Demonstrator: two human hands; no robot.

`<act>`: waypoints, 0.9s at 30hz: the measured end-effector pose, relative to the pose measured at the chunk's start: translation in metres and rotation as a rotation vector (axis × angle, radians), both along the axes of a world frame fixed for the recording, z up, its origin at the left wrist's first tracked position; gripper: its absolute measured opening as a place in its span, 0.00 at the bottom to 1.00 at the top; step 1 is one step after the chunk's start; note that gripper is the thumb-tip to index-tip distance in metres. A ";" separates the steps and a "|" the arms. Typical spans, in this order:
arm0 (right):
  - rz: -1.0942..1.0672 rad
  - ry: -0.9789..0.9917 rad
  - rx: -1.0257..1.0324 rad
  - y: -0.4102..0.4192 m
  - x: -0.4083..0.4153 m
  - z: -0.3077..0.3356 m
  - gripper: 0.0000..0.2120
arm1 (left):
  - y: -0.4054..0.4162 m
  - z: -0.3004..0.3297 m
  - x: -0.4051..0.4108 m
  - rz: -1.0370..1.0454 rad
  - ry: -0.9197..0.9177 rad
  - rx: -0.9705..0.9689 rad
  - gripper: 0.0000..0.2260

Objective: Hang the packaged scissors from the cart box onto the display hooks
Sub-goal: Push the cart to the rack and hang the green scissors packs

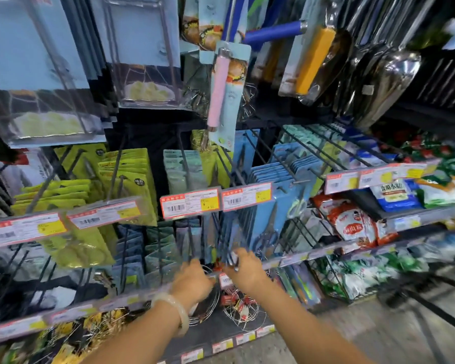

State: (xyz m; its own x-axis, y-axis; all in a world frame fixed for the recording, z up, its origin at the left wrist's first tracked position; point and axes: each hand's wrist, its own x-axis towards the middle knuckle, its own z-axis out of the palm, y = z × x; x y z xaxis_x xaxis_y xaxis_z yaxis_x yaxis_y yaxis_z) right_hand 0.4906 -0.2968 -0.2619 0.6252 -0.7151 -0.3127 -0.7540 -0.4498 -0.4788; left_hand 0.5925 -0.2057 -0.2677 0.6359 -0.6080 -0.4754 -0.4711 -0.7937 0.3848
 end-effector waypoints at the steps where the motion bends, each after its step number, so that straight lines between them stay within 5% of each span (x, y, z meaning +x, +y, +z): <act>1: 0.039 0.059 -0.038 -0.003 -0.016 -0.004 0.24 | -0.007 0.003 -0.011 -0.117 -0.076 0.030 0.25; 7: 0.043 0.266 -0.207 -0.046 -0.131 -0.009 0.26 | -0.069 0.027 -0.096 -0.590 -0.377 0.055 0.25; 16: -0.327 0.313 -0.291 -0.125 -0.360 0.031 0.22 | -0.188 0.059 -0.307 -0.961 -0.415 -0.070 0.21; 27: -0.755 0.400 -0.117 -0.158 -0.606 0.033 0.23 | -0.279 0.058 -0.537 -1.359 -0.460 -0.206 0.19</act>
